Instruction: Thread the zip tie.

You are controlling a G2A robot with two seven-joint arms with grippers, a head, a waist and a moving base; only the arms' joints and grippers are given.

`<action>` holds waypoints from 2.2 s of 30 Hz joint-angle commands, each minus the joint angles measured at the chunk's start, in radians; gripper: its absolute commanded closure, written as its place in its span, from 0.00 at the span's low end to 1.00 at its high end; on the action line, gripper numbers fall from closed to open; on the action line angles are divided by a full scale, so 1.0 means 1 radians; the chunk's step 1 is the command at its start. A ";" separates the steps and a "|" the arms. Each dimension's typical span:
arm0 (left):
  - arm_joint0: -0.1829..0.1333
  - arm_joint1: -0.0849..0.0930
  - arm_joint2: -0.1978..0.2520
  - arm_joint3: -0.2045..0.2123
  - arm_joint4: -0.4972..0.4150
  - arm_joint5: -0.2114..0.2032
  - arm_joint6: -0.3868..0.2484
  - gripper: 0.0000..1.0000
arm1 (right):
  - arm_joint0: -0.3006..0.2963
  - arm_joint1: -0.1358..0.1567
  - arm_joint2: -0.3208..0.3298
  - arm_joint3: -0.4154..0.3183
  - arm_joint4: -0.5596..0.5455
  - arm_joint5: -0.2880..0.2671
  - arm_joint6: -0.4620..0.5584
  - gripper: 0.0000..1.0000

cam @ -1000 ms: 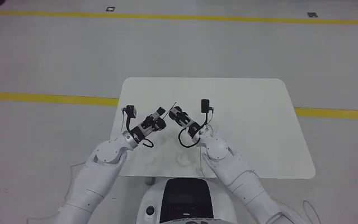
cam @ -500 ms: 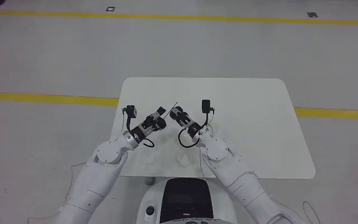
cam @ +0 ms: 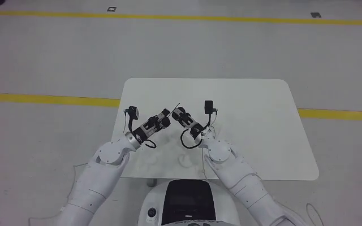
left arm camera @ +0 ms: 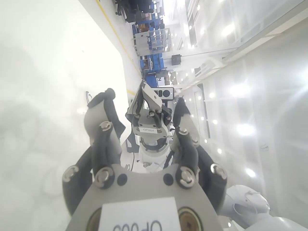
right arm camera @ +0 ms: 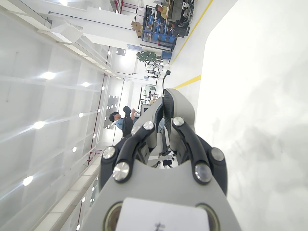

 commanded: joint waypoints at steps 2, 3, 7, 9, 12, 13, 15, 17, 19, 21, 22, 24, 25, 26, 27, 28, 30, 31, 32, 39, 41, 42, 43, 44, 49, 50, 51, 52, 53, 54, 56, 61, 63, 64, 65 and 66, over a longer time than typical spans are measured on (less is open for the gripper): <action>-0.002 0.000 0.003 0.005 -0.001 0.000 -0.001 0.65 | 0.000 -0.001 0.001 0.000 -0.001 0.004 0.001 1.00; -0.002 0.000 0.004 0.007 -0.001 0.000 -0.001 0.66 | 0.000 -0.001 0.001 0.000 -0.001 0.006 0.002 1.00; -0.004 0.000 0.007 0.011 -0.003 0.000 -0.003 0.66 | 0.000 -0.001 0.003 0.000 -0.003 0.007 0.004 1.00; -0.005 0.000 0.010 0.012 -0.003 0.000 -0.003 0.66 | -0.001 -0.001 0.003 0.000 -0.003 0.007 0.006 1.00; -0.005 0.001 0.011 0.011 -0.003 0.000 -0.004 0.69 | 0.001 -0.002 0.004 0.005 -0.002 0.013 0.011 1.00; -0.004 0.001 0.012 0.010 -0.003 0.000 -0.004 0.69 | 0.002 -0.002 0.004 0.007 -0.002 0.018 0.010 1.00; -0.003 0.001 0.012 0.008 -0.002 0.000 -0.003 0.72 | 0.004 -0.004 0.003 0.008 0.001 0.029 0.011 1.00; -0.002 0.002 0.013 0.007 0.000 0.000 -0.003 0.73 | 0.004 -0.004 0.003 0.008 0.001 0.031 0.012 1.00; -0.001 0.002 0.014 0.008 -0.001 0.000 -0.003 0.75 | 0.004 -0.004 0.003 0.008 0.002 0.032 0.015 1.00; -0.002 0.002 0.016 0.009 0.000 0.000 -0.003 0.76 | 0.002 -0.005 0.003 0.007 0.004 0.031 0.020 1.00; -0.002 0.002 0.017 0.009 0.000 0.000 -0.003 0.77 | 0.002 -0.005 0.004 0.007 0.004 0.030 0.022 1.00; -0.003 0.002 0.017 0.009 0.001 0.000 -0.003 0.80 | 0.002 -0.005 0.004 0.007 0.003 0.033 0.025 1.00; -0.003 0.002 0.018 0.008 0.001 0.000 -0.003 0.81 | 0.001 -0.005 0.004 0.006 0.002 0.035 0.026 1.00; -0.003 0.002 0.018 0.008 0.001 0.000 -0.003 0.82 | 0.001 -0.005 0.003 0.006 0.001 0.037 0.027 1.00; -0.003 0.002 0.017 0.007 0.001 0.000 -0.002 0.85 | 0.001 -0.005 0.003 0.005 0.000 0.038 0.028 1.00; -0.002 0.002 0.017 0.007 0.002 0.000 -0.002 0.87 | 0.000 -0.005 0.003 0.004 -0.001 0.038 0.029 1.00; -0.002 0.002 0.017 0.007 0.001 0.000 -0.002 0.88 | -0.001 -0.005 0.003 0.003 -0.002 0.038 0.031 1.00; -0.002 0.002 0.018 0.007 0.000 0.000 -0.002 0.88 | -0.002 -0.005 0.003 0.002 -0.003 0.038 0.031 1.00; -0.002 0.002 0.018 0.008 0.000 0.000 -0.001 0.88 | -0.003 -0.005 0.003 0.001 -0.003 0.037 0.031 1.00; -0.003 0.003 0.017 0.009 -0.003 0.000 0.000 0.87 | -0.008 -0.004 0.006 -0.006 -0.005 0.033 0.049 1.00; -0.003 0.003 0.017 0.010 -0.004 0.000 -0.001 0.87 | -0.009 -0.003 0.005 -0.008 -0.008 0.032 0.055 1.00; -0.003 0.003 0.017 0.010 -0.004 0.000 -0.001 0.88 | -0.010 -0.003 0.005 -0.009 -0.010 0.032 0.060 1.00; -0.004 0.003 0.018 0.011 -0.005 0.000 -0.002 0.88 | -0.010 -0.003 0.005 -0.010 -0.011 0.033 0.061 1.00; -0.004 0.003 0.018 0.011 -0.005 0.000 -0.002 0.89 | -0.011 -0.002 0.005 -0.011 -0.012 0.033 0.063 1.00; -0.005 0.003 0.019 0.013 -0.005 0.000 -0.003 1.00 | -0.013 -0.002 0.005 -0.015 -0.016 0.035 0.069 1.00; -0.005 0.003 0.019 0.013 -0.005 0.000 -0.003 1.00 | -0.013 -0.002 0.005 -0.015 -0.017 0.035 0.069 1.00; -0.005 0.003 0.019 0.013 -0.005 0.000 -0.004 1.00 | -0.013 -0.002 0.006 -0.016 -0.017 0.035 0.070 1.00; -0.004 0.003 0.018 0.013 -0.004 0.000 -0.004 1.00 | -0.013 -0.002 0.006 -0.016 -0.017 0.034 0.070 1.00; -0.004 0.003 0.018 0.014 -0.004 0.000 -0.004 1.00 | -0.014 -0.002 0.006 -0.017 -0.017 0.034 0.071 1.00; -0.004 0.003 0.018 0.014 -0.004 0.000 -0.005 1.00 | -0.014 -0.002 0.007 -0.017 -0.017 0.034 0.071 1.00; -0.003 0.004 0.017 0.018 -0.002 0.000 -0.007 1.00 | -0.014 -0.001 0.010 -0.018 -0.015 0.034 0.068 0.00; 0.006 0.012 -0.003 0.017 -0.008 0.001 -0.040 1.00 | -0.018 0.002 0.027 -0.029 -0.003 0.036 0.074 0.00; 0.017 0.019 -0.021 0.008 -0.013 0.000 -0.067 1.00 | -0.025 0.005 0.042 -0.040 0.012 0.034 0.077 0.00; 0.022 0.022 -0.028 0.004 -0.018 0.001 -0.084 1.00 | -0.027 0.006 0.048 -0.044 0.017 0.034 0.080 0.00; 0.026 0.025 -0.037 0.002 -0.022 0.000 -0.102 1.00 | -0.030 0.007 0.054 -0.048 0.022 0.034 0.082 0.00; 0.033 0.029 -0.051 -0.001 -0.031 0.000 -0.124 1.00 | -0.033 0.009 0.063 -0.053 0.030 0.032 0.086 0.00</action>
